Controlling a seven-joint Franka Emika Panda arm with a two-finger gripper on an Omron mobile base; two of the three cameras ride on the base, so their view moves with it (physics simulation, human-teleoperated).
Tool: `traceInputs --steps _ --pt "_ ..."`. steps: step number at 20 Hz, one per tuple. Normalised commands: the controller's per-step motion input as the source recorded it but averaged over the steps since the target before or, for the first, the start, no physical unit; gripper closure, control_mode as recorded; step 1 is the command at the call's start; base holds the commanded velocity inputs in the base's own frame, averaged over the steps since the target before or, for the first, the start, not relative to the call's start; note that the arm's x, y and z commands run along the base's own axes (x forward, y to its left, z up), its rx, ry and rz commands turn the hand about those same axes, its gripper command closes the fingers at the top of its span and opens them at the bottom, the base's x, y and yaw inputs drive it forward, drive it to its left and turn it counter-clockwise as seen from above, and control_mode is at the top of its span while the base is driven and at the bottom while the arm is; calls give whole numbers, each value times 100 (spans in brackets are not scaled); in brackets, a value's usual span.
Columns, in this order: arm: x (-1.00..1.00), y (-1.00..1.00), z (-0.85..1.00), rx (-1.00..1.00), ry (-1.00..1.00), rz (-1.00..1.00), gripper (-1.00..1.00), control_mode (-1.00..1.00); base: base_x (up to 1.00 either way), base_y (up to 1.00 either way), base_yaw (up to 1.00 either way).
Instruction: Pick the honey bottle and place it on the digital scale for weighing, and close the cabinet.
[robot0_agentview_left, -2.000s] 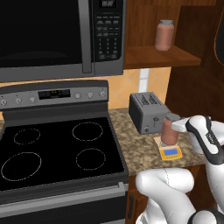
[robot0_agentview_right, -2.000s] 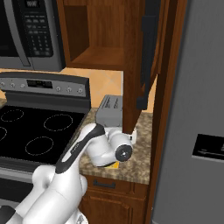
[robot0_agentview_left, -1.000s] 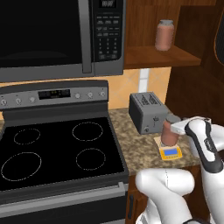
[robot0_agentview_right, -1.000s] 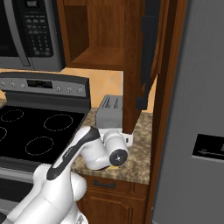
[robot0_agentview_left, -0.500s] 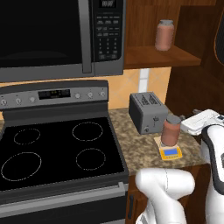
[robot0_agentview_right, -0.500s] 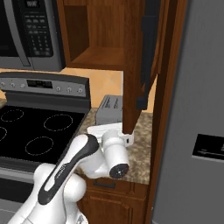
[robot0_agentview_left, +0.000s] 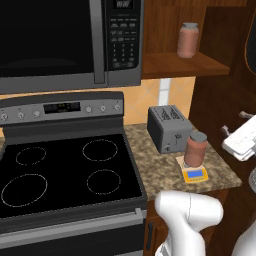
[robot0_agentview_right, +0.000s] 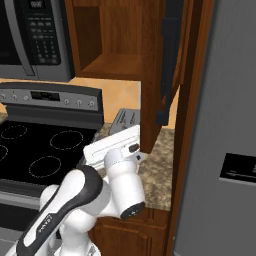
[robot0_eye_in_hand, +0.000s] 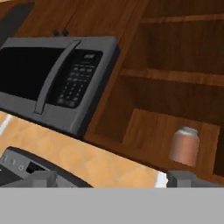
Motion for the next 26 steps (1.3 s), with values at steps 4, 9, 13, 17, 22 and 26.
traceInputs --steps 4,9,13,17,22,26 --pt "-59 93 71 -33 -28 -16 -100 -100 0 0 0" --pt "-17 100 27 -46 -23 -20 -100 -100 0 0 0" --pt "-39 95 27 -39 -27 -25 -100 -100 0 0 0" --pt "-70 76 1 -41 -33 -37 -100 -100 0 0 0" --pt "-93 32 2 -37 -48 -42 -100 -100 0 0 0" --pt "-100 8 -4 -20 -38 -45 -100 -100 0 0 0"
